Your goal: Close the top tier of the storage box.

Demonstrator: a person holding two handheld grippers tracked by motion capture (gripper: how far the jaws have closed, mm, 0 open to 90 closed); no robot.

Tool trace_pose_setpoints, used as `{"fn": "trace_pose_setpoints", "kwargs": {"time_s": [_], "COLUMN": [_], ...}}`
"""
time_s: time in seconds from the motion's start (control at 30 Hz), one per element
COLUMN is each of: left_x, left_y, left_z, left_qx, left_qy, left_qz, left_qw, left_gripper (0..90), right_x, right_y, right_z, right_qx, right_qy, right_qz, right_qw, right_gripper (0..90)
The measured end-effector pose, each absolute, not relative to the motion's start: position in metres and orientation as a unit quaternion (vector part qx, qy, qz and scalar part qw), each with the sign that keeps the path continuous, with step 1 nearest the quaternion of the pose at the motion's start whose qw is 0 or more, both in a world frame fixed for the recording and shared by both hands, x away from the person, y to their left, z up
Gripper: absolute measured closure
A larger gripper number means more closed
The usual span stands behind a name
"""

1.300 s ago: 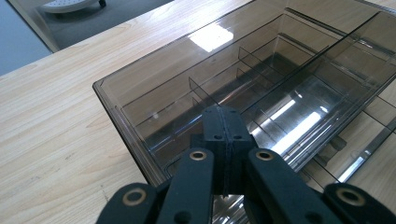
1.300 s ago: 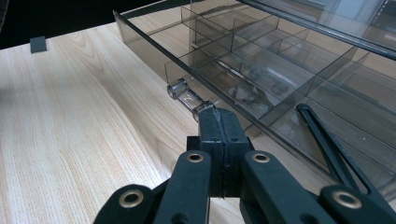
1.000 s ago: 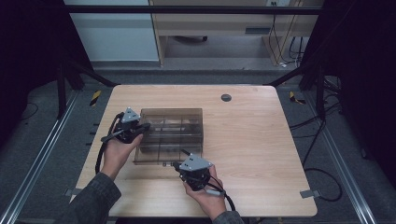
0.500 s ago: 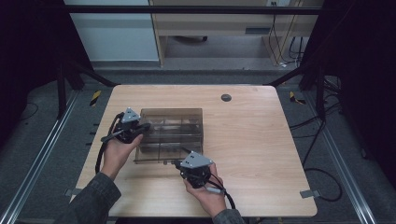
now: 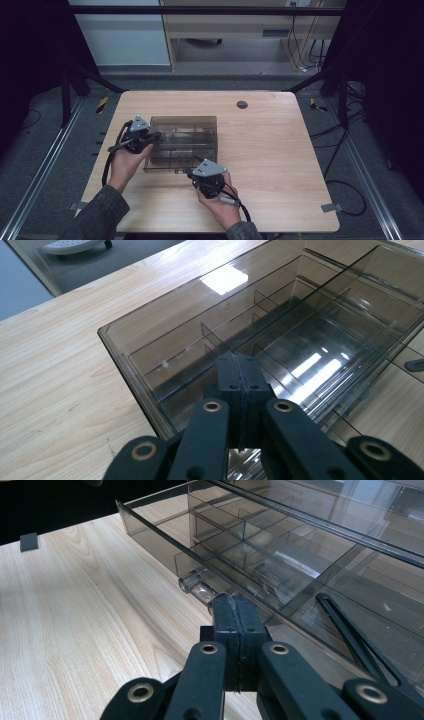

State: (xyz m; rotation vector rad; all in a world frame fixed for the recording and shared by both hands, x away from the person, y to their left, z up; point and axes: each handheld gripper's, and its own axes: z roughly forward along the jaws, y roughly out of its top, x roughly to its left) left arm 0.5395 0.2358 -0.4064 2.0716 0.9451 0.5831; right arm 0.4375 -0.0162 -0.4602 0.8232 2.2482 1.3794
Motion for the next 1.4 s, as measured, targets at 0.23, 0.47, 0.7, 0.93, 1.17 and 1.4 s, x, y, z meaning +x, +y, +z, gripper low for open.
{"fn": "trace_pose_setpoints", "kwargs": {"time_s": [0.23,0.47,0.7,0.93,1.17,1.4], "left_x": [0.539,0.539,0.539,0.539,0.539,0.539], "left_y": [0.236,0.236,0.236,0.236,0.236,0.237], "left_z": [-0.406,-0.406,-0.406,-0.406,-0.407,-0.406], "left_qx": [0.814,0.814,0.815,0.815,0.815,0.816], "left_qy": [0.37,0.37,0.369,0.369,0.368,0.367], "left_qz": [0.229,0.229,0.231,0.23,0.231,0.231], "left_qw": [0.385,0.384,0.384,0.384,0.383,0.381], "left_gripper": [89.6,89.6,89.5,89.6,89.6,89.6], "right_x": [0.44,0.442,0.442,0.443,0.446,0.449], "right_y": [-0.014,-0.013,-0.013,-0.013,-0.013,-0.013], "right_z": [-0.46,-0.46,-0.46,-0.461,-0.461,-0.461], "right_qx": [0.294,0.296,0.296,0.297,0.299,0.298], "right_qy": [0.798,0.797,0.797,0.796,0.795,0.796], "right_qz": [0.491,0.491,0.492,0.493,0.494,0.49], "right_qw": [0.187,0.188,0.188,0.188,0.189,0.191], "right_gripper": [90.0,90.0,90.0,90.0,90.0,90.0]}}
